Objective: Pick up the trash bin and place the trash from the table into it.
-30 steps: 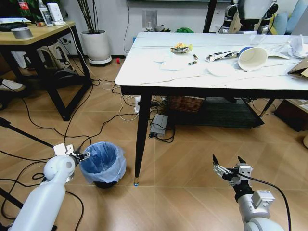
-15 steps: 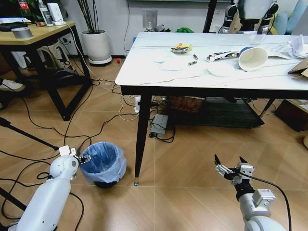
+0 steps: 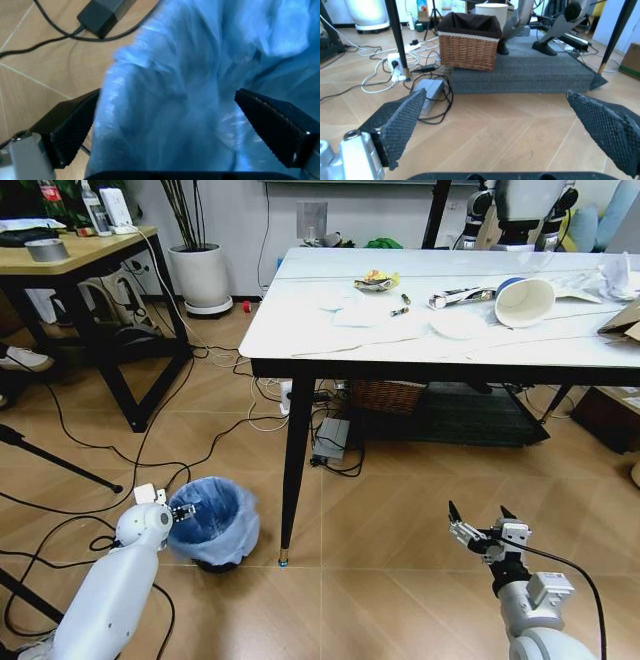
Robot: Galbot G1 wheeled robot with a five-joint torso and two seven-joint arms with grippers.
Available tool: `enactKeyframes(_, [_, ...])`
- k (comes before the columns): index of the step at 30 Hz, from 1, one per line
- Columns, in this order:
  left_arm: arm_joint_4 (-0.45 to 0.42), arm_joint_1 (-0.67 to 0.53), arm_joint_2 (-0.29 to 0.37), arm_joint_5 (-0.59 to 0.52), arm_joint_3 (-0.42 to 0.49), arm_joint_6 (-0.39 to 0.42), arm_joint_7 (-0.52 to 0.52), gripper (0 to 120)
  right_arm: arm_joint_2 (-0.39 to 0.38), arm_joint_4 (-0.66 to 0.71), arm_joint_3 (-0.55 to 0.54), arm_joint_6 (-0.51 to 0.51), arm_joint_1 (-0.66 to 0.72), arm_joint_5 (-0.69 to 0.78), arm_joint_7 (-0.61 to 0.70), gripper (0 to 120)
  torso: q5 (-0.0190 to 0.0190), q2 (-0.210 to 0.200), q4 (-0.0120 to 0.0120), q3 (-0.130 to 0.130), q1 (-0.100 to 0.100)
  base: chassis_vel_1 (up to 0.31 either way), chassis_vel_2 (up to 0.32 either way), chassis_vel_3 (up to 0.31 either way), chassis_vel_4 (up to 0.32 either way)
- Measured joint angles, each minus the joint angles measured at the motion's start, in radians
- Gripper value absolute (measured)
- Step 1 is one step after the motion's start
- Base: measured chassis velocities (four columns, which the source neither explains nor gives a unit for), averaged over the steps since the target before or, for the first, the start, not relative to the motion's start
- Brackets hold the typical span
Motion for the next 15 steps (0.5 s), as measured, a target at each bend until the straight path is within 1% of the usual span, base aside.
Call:
enactKeyframes(2, [-0.002,0.0,-0.003,0.002,0.003,0.002,0.0,100,0.001,0.003,0.002,0.0,-0.001,0.001,0.003,100,-0.001,0.0,-0.0003,0.0,0.0,0.0,0.0,0.0,0.0])
enactKeyframes(4, [-0.014,0.002,-0.003,0.003,0.004,0.002,0.001,100,0.001,0.005,0.003,0.0,-0.001,0.002,0.008,100,-0.0011,0.0,-0.0003,0.0,0.0,0.0,0.0,0.0,0.0])
enactKeyframes(7, [-0.047,0.011,-0.002,0.003,0.008,0.002,-0.008,100,0.002,0.007,0.002,-0.001,0.0,0.003,0.013,100,-0.0005,0.0,-0.0006,0.0,0.0,0.0,0.0,0.0,0.0])
enactKeyframes(11, [-0.062,0.024,0.0,0.004,0.009,0.002,-0.015,98,0.003,0.01,0.001,-0.003,0.001,0.003,0.015,100,-0.0006,0.0,-0.0003,0.0,0.0,0.0,0.0,0.0,0.0])
enactKeyframes(12, [-0.068,0.03,0.001,0.004,0.009,0.002,-0.016,95,0.004,0.012,0.001,-0.003,0.0,0.003,0.016,100,-0.0006,0.0,-0.0003,0.0,0.0,0.0,0.0,0.0,0.0])
enactKeyframes(13, [-0.078,0.039,0.004,0.004,0.008,0.002,-0.017,88,0.005,0.015,0.0,-0.004,-0.001,0.003,0.016,100,-0.0007,0.0,-0.0002,0.0,0.0,0.0,0.0,0.0,0.0])
enactKeyframes(14, [-0.085,0.044,0.006,0.004,0.008,0.002,-0.017,87,0.006,0.016,0.0,-0.004,-0.002,0.003,0.016,100,-0.0006,0.0,-0.0001,0.0,0.0,0.0,0.0,0.0,0.0])
enactKeyframes(15, [-0.091,0.049,0.009,0.005,0.007,0.002,-0.017,82,0.007,0.017,0.0,-0.005,-0.004,0.003,0.017,100,-0.0005,0.0,-0.0001,0.0,0.0,0.0,0.0,0.0,0.0])
